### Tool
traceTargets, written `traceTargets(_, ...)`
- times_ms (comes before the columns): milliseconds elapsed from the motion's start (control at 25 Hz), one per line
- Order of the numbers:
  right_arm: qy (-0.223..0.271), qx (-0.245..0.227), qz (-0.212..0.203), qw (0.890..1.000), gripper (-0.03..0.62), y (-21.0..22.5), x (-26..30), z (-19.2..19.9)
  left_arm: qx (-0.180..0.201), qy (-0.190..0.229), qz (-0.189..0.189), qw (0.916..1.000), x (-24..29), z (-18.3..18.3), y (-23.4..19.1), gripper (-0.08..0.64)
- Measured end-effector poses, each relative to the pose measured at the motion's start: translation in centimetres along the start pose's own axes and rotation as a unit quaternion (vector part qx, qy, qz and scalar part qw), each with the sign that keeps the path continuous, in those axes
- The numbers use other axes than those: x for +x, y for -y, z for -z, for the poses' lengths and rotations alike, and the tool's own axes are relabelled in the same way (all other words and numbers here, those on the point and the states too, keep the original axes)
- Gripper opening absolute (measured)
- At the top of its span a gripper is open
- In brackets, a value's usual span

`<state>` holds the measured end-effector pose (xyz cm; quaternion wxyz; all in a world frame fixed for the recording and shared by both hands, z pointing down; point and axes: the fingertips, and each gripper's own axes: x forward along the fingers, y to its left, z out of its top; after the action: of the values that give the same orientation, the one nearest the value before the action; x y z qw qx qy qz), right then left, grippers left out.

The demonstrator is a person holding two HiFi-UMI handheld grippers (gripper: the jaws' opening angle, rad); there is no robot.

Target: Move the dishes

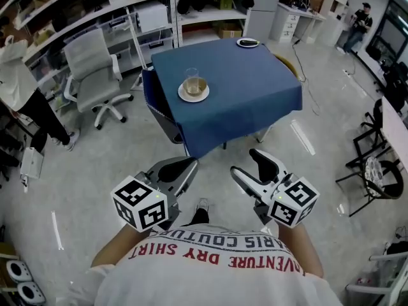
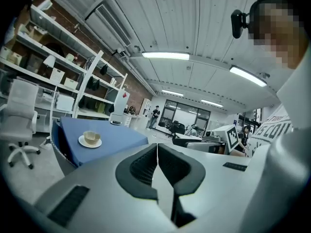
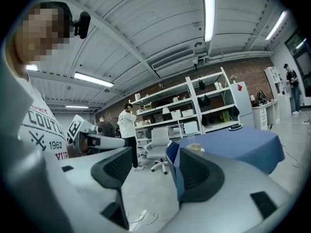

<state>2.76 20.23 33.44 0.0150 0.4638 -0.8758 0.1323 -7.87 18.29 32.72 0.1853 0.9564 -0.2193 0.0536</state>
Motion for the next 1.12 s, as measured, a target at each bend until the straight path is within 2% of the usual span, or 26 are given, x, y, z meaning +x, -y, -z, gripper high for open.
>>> traceTargets(280, -0.018, -0.037, 0.01, 0.999, 0.293, 8.2, 9.2, -4.2, 0.003, -0.002, 0.004, 1.0, 6.6, -5.4, -10.3, 0.029)
traceTargets(560, -0.022, -0.034, 0.03, 0.999, 0.301, 14.7, 14.4, -5.8, -0.004, -0.002, -0.02, 0.9998, 10.7, -7.6, -18.3, 0.029)
traceTargets(960, -0.074, -0.058, -0.011, 0.996, 0.31, 18.5, 20.3, -3.5, -0.034, -0.001, -0.07, 0.997, 12.5, -6.5, -23.4, 0.029)
traceTargets(1120, -0.078, -0.053, -0.04, 0.995, 0.311, 19.6, 23.2, -3.6, -0.036, 0.008, -0.094, 0.9949, 13.2, -7.6, -24.8, 0.029)
